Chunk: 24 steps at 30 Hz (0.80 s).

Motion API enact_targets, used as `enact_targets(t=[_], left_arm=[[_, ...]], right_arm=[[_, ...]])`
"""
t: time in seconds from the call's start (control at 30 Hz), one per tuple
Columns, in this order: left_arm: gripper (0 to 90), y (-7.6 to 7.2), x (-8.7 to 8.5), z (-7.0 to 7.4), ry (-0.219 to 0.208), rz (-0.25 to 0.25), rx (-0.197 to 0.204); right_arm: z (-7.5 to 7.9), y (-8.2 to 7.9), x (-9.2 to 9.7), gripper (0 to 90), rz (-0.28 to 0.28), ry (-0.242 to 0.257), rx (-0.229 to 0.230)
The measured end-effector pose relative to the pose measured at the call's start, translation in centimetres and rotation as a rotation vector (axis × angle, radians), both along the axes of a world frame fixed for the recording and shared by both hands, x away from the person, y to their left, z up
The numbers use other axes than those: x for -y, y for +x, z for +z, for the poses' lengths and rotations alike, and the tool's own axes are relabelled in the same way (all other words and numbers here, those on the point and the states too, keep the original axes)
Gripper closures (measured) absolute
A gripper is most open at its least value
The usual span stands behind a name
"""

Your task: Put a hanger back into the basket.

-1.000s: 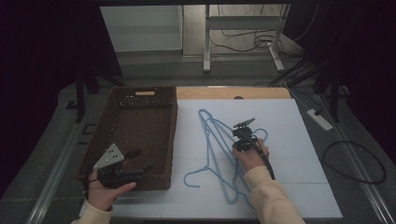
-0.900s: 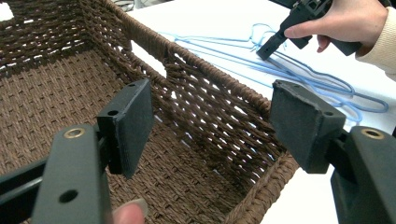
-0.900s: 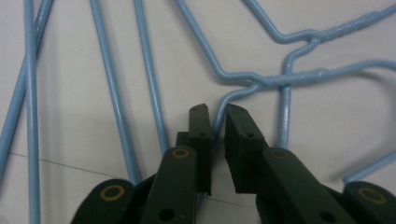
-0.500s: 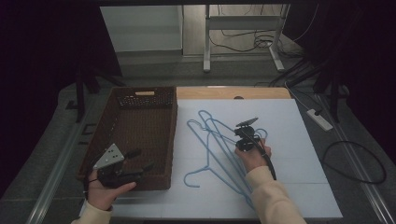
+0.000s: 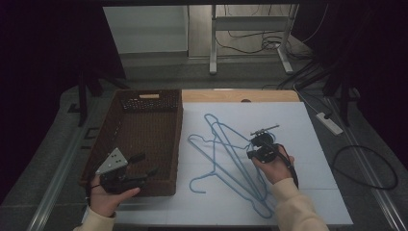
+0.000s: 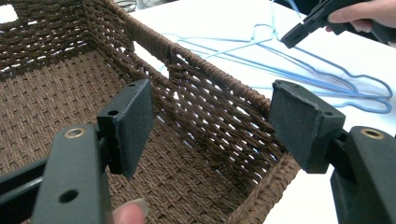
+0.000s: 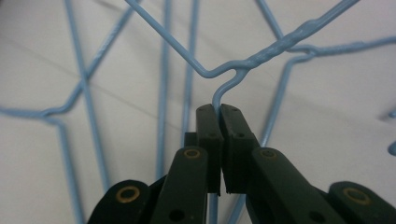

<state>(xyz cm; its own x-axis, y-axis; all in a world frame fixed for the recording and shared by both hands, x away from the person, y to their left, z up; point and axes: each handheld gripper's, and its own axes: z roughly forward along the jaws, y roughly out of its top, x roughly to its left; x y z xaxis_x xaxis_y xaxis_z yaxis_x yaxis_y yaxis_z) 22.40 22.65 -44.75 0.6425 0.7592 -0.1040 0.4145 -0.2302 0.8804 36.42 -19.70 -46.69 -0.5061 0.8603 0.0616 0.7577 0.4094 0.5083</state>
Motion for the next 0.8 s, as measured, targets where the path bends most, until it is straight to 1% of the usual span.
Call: enact_targets(t=[0.03,0.13,0.2,0.27,0.47,0.5,0.53,0.57,0.63,0.67,0.7,0.73,0.8], left_arm=[[30.7,0.0,0.0,0.0,0.000,0.000,0.001],[30.7,-0.1,0.1,0.3,0.002,-0.002,0.008],[30.7,-0.2,0.3,0.4,0.004,-0.004,0.014],[30.8,-0.3,0.5,0.6,0.007,-0.009,0.019],[30.7,-0.3,1.3,1.0,0.020,-0.024,0.025],[30.7,-0.3,1.3,1.0,0.020,-0.024,0.025],[30.7,-0.3,1.5,1.1,0.022,-0.026,0.025],[30.7,-0.3,1.6,1.1,0.025,-0.028,0.026],[30.7,-0.3,2.0,1.4,0.029,-0.036,0.027],[30.7,-0.2,2.2,1.5,0.032,-0.042,0.030],[30.7,-0.1,2.7,2.0,0.036,-0.056,0.034],[30.6,-0.1,2.7,2.0,0.036,-0.056,0.034],[30.6,0.1,3.3,2.5,0.037,-0.071,0.031]], right_arm=[[0.3,-0.4,0.3,88.1,0.026,0.006,0.015],[0.7,-1.2,0.9,88.1,0.086,0.008,0.037],[0.8,-1.7,1.4,88.1,0.108,0.016,0.050],[0.9,-2.0,1.9,88.1,0.122,0.037,0.052],[1.3,-2.9,3.3,88.3,0.170,0.131,0.062],[1.3,-2.9,3.3,88.3,0.170,0.131,0.062],[1.3,-3.1,3.7,88.3,0.184,0.157,0.066],[1.3,-3.1,3.7,88.3,0.184,0.157,0.066],[1.1,-3.2,4.0,88.3,0.192,0.179,0.063],[1.1,-3.2,4.1,88.3,0.196,0.181,0.063],[1.1,-3.3,4.2,88.3,0.201,0.189,0.061],[1.1,-3.3,4.2,88.3,0.201,0.189,0.061],[1.1,-3.3,4.3,88.3,0.208,0.190,0.063]])
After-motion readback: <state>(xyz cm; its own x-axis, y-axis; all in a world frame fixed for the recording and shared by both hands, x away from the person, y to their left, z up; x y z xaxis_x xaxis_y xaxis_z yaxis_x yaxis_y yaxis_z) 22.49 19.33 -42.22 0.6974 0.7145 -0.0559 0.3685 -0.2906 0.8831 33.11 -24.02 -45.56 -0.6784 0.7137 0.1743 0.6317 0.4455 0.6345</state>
